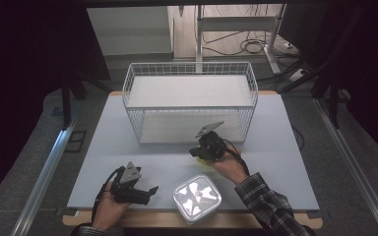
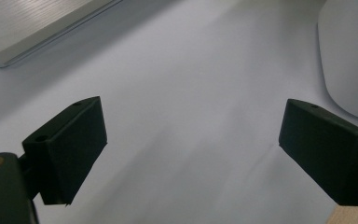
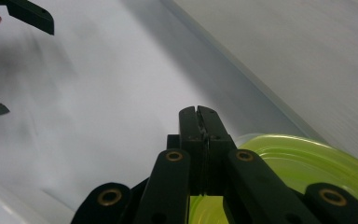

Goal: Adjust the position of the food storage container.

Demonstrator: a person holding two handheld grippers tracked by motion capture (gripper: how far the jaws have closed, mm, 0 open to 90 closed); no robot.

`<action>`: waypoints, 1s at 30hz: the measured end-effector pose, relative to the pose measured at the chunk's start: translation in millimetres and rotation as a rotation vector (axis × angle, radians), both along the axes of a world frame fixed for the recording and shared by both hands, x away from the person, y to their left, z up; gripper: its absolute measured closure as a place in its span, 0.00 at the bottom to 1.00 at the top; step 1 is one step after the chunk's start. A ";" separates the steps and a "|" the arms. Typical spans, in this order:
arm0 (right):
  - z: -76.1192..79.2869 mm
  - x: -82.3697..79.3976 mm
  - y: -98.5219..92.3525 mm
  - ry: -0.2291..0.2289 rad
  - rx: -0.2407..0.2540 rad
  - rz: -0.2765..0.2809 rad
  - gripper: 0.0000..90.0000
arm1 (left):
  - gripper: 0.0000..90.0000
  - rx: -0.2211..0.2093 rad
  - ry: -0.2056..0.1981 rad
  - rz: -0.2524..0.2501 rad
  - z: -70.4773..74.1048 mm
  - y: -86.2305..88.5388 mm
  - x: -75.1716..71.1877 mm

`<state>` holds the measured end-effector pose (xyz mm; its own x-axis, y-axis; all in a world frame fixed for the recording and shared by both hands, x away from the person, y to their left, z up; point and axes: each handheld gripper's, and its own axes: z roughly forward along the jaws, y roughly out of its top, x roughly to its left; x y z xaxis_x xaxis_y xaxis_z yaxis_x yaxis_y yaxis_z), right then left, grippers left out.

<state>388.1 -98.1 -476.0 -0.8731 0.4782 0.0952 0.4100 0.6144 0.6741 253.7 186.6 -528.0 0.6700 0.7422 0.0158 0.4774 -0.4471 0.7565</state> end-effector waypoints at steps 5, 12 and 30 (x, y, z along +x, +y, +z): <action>1.0 -0.9 -18.1 -0.004 -0.001 -0.034 0.99 | 0.08 0.000 0.001 0.001 -0.3 -0.1 0.3; 1.7 0.0 -44.4 -0.003 0.013 -0.085 0.99 | 0.08 0.002 0.002 0.002 -0.5 -0.3 0.4; 4.0 -0.1 -119.0 -0.020 0.030 -0.239 0.99 | 0.08 0.004 0.005 0.006 -1.0 -0.9 1.0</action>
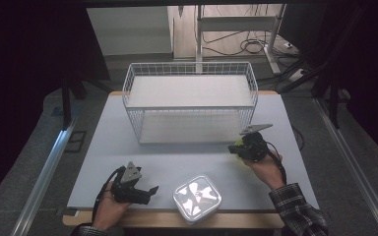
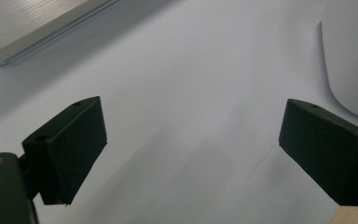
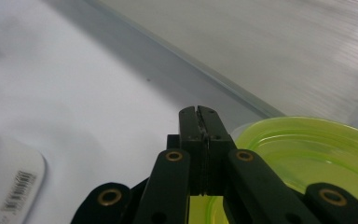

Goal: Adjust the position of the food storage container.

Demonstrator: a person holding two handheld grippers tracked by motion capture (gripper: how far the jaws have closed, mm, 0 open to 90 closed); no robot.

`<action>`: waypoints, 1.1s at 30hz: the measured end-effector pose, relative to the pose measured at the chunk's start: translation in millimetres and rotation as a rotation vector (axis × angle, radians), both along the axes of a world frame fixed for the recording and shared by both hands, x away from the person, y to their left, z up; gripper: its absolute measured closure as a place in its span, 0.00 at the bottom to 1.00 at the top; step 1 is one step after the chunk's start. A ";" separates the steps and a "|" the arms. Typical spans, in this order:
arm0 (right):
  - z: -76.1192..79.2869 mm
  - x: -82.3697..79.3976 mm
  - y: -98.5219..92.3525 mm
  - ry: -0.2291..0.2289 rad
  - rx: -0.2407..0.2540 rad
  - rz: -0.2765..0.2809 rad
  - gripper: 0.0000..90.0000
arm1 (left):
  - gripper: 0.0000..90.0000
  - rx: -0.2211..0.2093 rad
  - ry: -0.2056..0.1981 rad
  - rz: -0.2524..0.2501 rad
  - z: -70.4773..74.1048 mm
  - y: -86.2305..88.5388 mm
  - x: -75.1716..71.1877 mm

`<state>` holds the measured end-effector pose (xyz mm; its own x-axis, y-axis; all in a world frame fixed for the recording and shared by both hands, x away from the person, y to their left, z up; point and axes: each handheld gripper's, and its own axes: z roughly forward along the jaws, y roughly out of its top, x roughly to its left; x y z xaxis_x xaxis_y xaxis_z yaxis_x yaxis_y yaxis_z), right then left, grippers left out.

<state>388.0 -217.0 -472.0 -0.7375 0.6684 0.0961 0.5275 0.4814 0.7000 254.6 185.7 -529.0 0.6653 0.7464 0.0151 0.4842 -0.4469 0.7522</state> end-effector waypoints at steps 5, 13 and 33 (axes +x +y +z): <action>0.9 -0.8 -19.0 -0.005 0.001 -0.041 0.99 | 0.08 -0.002 0.007 0.000 0.1 -0.1 0.3; 0.6 -16.5 -29.2 -0.008 0.020 -0.067 0.99 | 0.12 -0.023 0.053 0.024 4.7 -4.6 -3.0; -5.5 -111.3 -9.1 0.051 0.075 0.069 0.99 | 0.75 -0.119 0.101 -0.055 18.3 -33.7 -52.2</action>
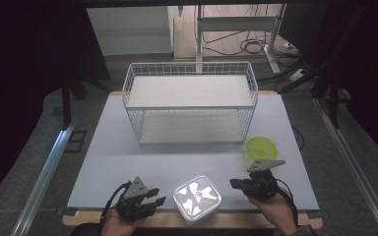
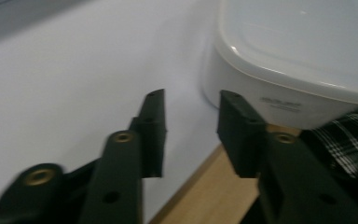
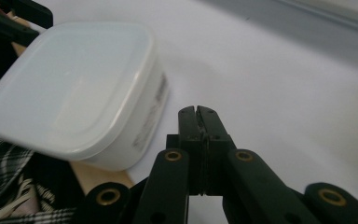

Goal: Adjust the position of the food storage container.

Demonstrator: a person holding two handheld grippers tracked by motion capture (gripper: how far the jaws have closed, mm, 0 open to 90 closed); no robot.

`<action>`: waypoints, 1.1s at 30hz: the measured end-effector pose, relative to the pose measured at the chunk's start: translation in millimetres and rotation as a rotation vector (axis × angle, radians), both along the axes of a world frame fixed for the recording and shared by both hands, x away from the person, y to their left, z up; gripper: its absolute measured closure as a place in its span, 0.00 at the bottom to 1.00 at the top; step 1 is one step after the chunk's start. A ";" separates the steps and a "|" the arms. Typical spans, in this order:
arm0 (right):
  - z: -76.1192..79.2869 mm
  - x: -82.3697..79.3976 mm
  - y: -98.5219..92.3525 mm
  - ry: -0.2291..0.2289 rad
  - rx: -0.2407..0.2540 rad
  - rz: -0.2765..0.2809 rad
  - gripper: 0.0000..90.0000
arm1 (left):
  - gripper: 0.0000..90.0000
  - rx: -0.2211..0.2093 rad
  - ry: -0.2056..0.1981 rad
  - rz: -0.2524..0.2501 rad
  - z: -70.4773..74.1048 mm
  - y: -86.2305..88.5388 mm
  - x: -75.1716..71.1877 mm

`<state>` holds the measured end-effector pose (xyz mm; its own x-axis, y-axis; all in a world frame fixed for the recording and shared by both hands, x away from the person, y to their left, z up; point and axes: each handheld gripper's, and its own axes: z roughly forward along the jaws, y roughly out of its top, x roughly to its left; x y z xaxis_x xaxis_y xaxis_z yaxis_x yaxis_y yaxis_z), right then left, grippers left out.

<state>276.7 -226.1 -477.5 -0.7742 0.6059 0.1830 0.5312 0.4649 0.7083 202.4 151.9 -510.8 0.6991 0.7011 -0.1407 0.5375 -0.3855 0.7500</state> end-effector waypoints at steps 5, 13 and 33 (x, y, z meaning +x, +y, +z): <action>-5.2 -12.5 5.0 0.030 -0.005 0.031 0.99 | 0.88 0.004 0.032 -0.073 -1.3 -9.9 -6.4; -11.1 -27.4 20.3 0.070 -0.016 0.069 0.99 | 0.94 -0.006 0.080 -0.145 -2.6 -32.9 -9.0; -11.3 -10.1 31.2 0.057 -0.002 -0.025 0.99 | 0.93 -0.027 0.094 -0.038 -4.9 -29.5 30.8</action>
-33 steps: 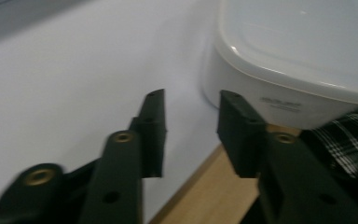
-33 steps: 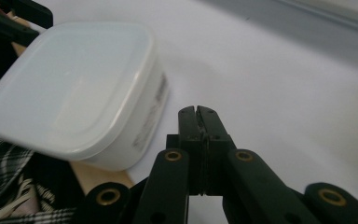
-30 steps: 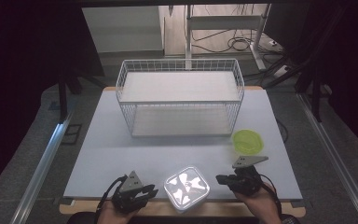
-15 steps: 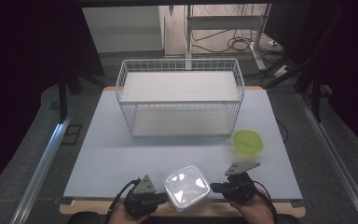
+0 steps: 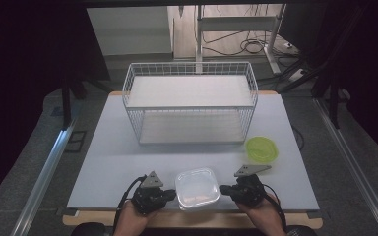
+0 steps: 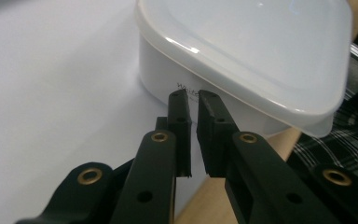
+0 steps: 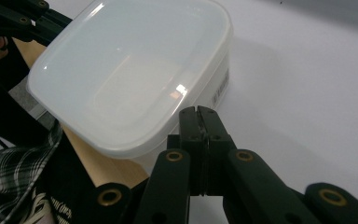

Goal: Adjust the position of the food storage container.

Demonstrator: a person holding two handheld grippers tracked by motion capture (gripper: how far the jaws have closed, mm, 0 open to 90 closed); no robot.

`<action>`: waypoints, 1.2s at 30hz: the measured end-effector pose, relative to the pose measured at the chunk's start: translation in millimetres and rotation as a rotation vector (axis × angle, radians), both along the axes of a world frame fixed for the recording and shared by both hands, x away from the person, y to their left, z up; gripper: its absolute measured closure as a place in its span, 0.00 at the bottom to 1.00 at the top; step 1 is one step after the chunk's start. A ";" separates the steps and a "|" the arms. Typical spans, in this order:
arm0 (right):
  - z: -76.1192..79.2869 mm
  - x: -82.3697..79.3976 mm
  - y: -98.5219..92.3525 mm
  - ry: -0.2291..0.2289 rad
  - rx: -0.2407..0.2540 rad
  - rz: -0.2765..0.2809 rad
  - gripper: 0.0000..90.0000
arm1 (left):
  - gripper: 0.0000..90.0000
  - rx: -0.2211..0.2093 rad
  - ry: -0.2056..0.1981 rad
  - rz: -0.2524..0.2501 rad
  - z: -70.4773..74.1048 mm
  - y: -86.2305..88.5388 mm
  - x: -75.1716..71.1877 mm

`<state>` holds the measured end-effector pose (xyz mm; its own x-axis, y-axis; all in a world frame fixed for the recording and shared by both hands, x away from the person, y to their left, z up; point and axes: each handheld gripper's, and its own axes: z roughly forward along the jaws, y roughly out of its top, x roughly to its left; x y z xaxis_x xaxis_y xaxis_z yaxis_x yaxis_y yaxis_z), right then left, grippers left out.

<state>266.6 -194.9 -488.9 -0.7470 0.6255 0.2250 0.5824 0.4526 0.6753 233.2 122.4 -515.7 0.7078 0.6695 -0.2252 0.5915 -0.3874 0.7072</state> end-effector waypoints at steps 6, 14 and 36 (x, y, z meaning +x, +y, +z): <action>-0.5 9.7 2.6 0.009 0.014 -0.017 0.99 | 0.93 0.013 -0.010 0.026 1.6 0.7 18.0; -0.6 21.3 5.1 0.009 0.017 -0.041 0.99 | 0.93 0.010 -0.010 0.054 2.7 1.0 33.6; -3.4 24.1 13.9 0.000 -0.042 -0.029 0.99 | 0.95 0.048 -0.007 0.047 4.5 -0.4 35.8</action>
